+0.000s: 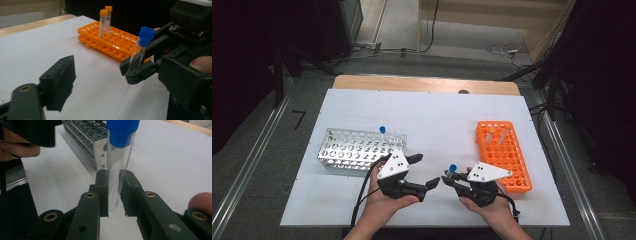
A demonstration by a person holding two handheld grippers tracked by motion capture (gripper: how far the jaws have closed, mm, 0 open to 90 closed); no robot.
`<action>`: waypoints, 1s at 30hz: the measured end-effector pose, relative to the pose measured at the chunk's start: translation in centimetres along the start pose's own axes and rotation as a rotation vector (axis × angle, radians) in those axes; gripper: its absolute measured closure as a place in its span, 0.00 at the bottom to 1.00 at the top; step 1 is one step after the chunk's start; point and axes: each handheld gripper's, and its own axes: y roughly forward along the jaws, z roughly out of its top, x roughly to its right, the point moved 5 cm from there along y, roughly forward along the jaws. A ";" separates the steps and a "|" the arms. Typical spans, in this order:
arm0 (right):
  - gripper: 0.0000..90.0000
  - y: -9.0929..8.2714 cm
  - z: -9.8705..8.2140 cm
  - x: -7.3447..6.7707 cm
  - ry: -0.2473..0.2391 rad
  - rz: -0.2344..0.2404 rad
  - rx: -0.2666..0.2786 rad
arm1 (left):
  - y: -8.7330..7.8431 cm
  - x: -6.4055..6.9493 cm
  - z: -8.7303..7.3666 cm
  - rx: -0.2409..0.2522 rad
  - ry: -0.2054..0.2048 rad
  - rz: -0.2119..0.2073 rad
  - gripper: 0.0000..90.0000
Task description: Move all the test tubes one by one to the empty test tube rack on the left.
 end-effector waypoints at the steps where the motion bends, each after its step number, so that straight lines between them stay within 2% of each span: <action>1: 0.83 0.1 0.0 -0.1 -0.006 0.005 -0.003 | 0.2 0.2 0.0 0.000 0.003 -0.007 0.24; 6: 0.83 0.4 0.1 -0.9 -0.022 0.031 -0.007 | 0.9 1.3 0.1 -0.007 0.030 -0.078 0.48; 9: 0.83 0.5 0.1 -1.3 -0.026 0.053 -0.007 | 1.4 1.8 0.0 -0.023 0.047 -0.089 0.60; 17: 0.83 0.8 0.0 -1.9 -0.043 0.086 -0.019 | 2.0 2.2 -0.2 -0.043 0.081 -0.105 0.80; 25: 0.82 0.9 -0.1 -1.9 -0.036 0.099 -0.022 | 1.9 2.0 -0.3 -0.050 0.113 -0.087 0.85; 30: 0.75 0.7 -0.1 -1.6 -0.028 0.108 -0.022 | 1.5 1.3 -0.1 -0.030 0.098 -0.072 0.86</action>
